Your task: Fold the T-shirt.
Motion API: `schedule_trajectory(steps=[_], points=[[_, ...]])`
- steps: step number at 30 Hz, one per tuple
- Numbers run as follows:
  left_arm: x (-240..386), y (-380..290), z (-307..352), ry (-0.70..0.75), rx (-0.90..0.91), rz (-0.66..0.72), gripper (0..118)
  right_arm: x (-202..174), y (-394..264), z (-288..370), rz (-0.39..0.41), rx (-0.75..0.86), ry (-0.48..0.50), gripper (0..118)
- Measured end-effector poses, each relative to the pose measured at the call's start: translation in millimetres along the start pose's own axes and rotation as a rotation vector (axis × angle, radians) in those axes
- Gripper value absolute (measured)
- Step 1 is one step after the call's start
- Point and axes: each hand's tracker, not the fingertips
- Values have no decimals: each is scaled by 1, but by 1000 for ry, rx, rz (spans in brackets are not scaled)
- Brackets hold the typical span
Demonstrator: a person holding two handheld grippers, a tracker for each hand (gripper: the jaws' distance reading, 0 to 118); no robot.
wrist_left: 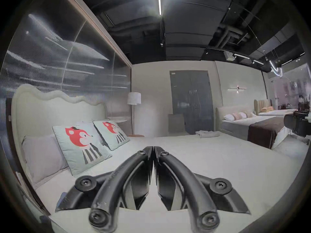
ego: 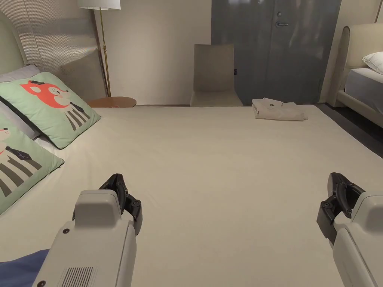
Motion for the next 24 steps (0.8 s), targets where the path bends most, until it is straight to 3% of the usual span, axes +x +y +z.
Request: schedule_trajectory(steps=[24], points=[[-1, -2, -1, -9, -9, 11, 0, -9, -3, -1, -1, -21, 13, 0]])
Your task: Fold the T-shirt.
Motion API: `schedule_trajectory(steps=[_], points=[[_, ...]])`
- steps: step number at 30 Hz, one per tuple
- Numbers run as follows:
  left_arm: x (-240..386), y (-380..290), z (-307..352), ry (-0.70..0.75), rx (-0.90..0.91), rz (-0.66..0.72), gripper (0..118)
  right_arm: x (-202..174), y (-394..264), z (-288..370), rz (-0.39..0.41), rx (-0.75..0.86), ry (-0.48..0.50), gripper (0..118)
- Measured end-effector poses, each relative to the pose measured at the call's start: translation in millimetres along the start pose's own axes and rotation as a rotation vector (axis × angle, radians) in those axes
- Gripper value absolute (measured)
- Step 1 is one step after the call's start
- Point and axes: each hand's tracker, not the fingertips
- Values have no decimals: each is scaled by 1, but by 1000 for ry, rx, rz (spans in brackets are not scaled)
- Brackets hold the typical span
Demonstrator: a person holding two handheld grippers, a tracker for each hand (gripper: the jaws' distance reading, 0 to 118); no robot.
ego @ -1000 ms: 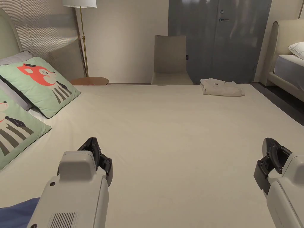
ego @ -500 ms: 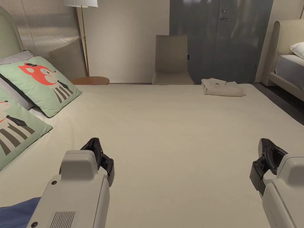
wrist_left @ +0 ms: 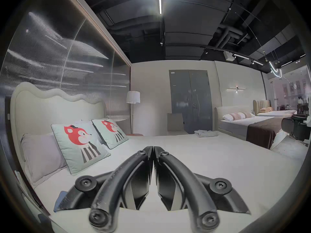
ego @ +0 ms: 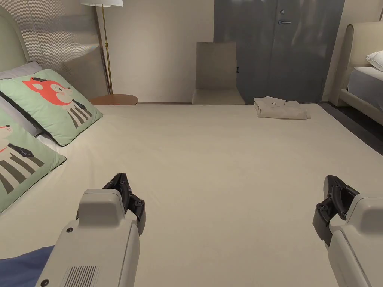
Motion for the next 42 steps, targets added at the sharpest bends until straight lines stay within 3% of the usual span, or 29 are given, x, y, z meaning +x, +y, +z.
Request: schedule_trajectory(steps=[17, 19, 21, 22, 23, 24, 25, 26, 42], points=[[1, -1, 2, -3, 0, 5, 0, -4, 0, 1, -1, -5, 5, 1], [1, -1, 2, -5, -3, 8, 17, -4, 0, 1, -1, -5, 0, 1], [0, -2, 2, -9, -7, 10, 40, -4, 0, 1, -5, -6, -3, 3], [0, -2, 2, -9, -6, 9, 49, -4, 0, 1, -8, -7, -4, 13], [0, -2, 2, -6, -4, 9, 60, -4, 0, 1, -11, -6, -6, 35], [0, -2, 2, -4, -2, 10, 79, -3, 0, 0, -13, -9, -3, 75], [-1, -3, 2, -3, -1, 11, 97, -3, -1, -1, -18, -16, 3, 103], [-2, -3, 2, -4, -1, 16, 113, -3, -1, -1, -20, -18, 4, 118], [-4, -3, 6, 7, 16, 33, 111, -4, 1, -1, -11, -4, 4, 118]])
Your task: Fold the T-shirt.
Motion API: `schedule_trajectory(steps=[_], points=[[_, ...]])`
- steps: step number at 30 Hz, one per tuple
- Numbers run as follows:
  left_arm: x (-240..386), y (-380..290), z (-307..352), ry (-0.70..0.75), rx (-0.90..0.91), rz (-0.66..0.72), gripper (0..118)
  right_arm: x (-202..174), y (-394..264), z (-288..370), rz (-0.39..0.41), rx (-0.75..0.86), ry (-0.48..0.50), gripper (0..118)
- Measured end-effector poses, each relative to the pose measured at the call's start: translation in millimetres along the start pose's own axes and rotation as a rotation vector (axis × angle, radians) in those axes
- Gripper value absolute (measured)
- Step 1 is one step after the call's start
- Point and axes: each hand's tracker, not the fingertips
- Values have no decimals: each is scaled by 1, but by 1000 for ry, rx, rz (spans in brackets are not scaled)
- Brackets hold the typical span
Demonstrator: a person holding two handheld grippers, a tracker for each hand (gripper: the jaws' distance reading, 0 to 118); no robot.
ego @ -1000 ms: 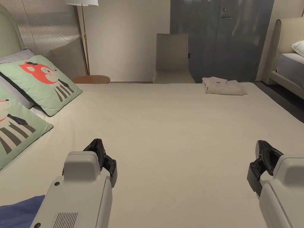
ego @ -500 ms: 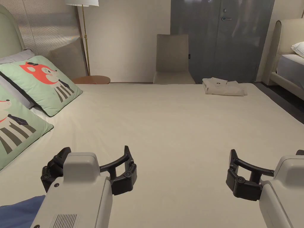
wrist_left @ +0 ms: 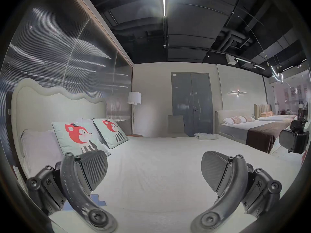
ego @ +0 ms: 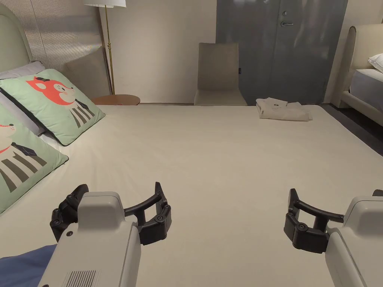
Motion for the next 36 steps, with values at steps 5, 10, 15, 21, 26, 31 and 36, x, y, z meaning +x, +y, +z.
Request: schedule_trajectory(steps=[5, 10, 15, 21, 26, 31, 36], points=[[0, 1, 0, -4, -2, 0, 111, -1, 1, 2, -5, 3, 12, 118], [0, 4, 1, -2, 2, 11, 111, -3, 2, 5, 8, 18, 29, 118], [-1, 6, 3, 2, 7, 7, 111, -2, 3, 4, -8, -4, 51, 118], [-2, 9, 5, -2, 8, 3, 111, -7, 2, 3, 38, -17, 17, 118], [-2, 12, 6, -9, 5, 5, 111, -5, 5, 2, 5, -34, -50, 118], [-2, 14, 7, -14, 3, 2, 111, 1, 12, 3, -4, -58, -31, 118], [-2, 14, 7, -17, -5, 9, 111, 4, 24, 2, -36, -132, -57, 118]])
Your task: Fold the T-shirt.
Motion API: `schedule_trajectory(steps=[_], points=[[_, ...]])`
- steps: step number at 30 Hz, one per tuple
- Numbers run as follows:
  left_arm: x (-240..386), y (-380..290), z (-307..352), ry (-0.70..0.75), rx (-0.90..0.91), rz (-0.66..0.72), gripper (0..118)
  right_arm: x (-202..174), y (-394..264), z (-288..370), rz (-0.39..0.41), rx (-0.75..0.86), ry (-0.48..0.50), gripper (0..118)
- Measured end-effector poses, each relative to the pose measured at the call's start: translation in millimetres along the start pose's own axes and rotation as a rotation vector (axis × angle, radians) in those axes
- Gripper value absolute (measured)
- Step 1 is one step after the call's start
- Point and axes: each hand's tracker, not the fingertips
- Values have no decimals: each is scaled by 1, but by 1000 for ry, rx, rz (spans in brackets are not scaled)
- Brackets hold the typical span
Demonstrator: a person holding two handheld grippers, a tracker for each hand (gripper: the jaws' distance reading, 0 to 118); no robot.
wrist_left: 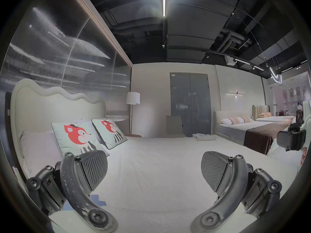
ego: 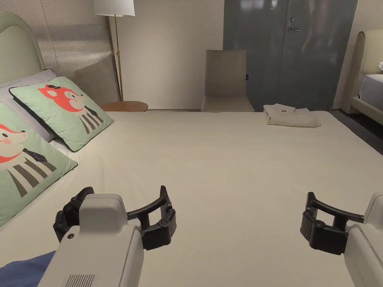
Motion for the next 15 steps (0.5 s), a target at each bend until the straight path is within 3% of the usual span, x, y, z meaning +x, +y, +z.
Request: schedule_trajectory(steps=[4, 7, 15], points=[[0, 1, 0, -6, -7, 6, 111, 3, 4, 2, -14, 3, 7, 118], [0, 1, -1, -9, -12, 14, 111, -2, 4, 4, 33, 17, -41, 118], [-1, 2, 0, -11, -16, 12, 111, -8, 0, 0, 64, -30, 4, 118]])
